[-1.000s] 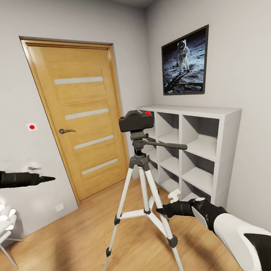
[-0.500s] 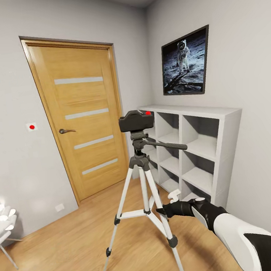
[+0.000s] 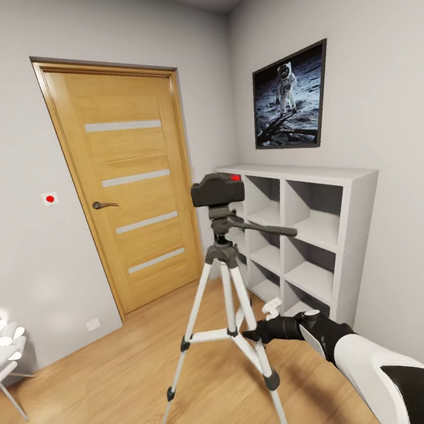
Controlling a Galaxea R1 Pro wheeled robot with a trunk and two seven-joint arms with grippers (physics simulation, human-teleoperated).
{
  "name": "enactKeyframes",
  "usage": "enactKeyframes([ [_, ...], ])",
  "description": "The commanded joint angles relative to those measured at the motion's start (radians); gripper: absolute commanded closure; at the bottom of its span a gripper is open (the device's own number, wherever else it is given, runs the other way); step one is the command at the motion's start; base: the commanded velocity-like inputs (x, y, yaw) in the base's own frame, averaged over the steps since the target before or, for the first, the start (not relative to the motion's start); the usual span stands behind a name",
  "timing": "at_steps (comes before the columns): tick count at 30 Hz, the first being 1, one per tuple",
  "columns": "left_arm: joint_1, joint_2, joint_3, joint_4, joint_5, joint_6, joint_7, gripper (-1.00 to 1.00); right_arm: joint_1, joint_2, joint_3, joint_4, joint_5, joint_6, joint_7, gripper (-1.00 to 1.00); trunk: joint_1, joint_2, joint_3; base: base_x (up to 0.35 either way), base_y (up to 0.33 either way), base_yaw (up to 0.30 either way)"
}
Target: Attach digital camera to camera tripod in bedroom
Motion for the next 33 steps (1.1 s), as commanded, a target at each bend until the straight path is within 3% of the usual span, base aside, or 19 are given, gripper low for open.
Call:
enactKeyframes([
  [1, 0.0, -0.002, -0.002, 0.0, 0.037, 0.003, 0.022, -1.0, 0.0, 0.001, -0.009, -0.002, 0.006, 0.009, 0.005, -1.0, 0.0, -0.001, -0.001, 0.0, 0.0, 0.0],
  [5, 0.001, -0.003, -0.002, 0.0, 0.117, 0.002, 0.056, -1.0, 0.0, 0.001, -0.009, -0.001, 0.006, 0.009, 0.005, -1.0, 0.0, -0.001, -0.001, 0.0, 0.0, 0.0],
  [10, 0.002, -0.005, -0.002, 0.0, 0.155, -0.008, 0.065, -1.0, 0.0, 0.0, -0.009, 0.0, 0.006, 0.01, 0.005, -1.0, 0.0, -0.001, -0.001, 0.0, 0.0, 0.0],
  [22, 0.002, -0.016, -0.002, -0.001, 0.168, -0.013, 0.068, -1.0, 0.0, -0.005, -0.009, -0.003, 0.007, 0.01, 0.007, -1.0, 0.0, -0.001, -0.001, -0.017, 0.0, 0.0],
  [33, 0.002, -0.017, -0.002, 0.0, 0.189, -0.011, 0.07, -1.0, 0.0, -0.007, -0.009, -0.003, 0.006, 0.01, 0.007, -1.0, 0.0, -0.001, -0.001, -0.288, 0.0, 0.0],
])
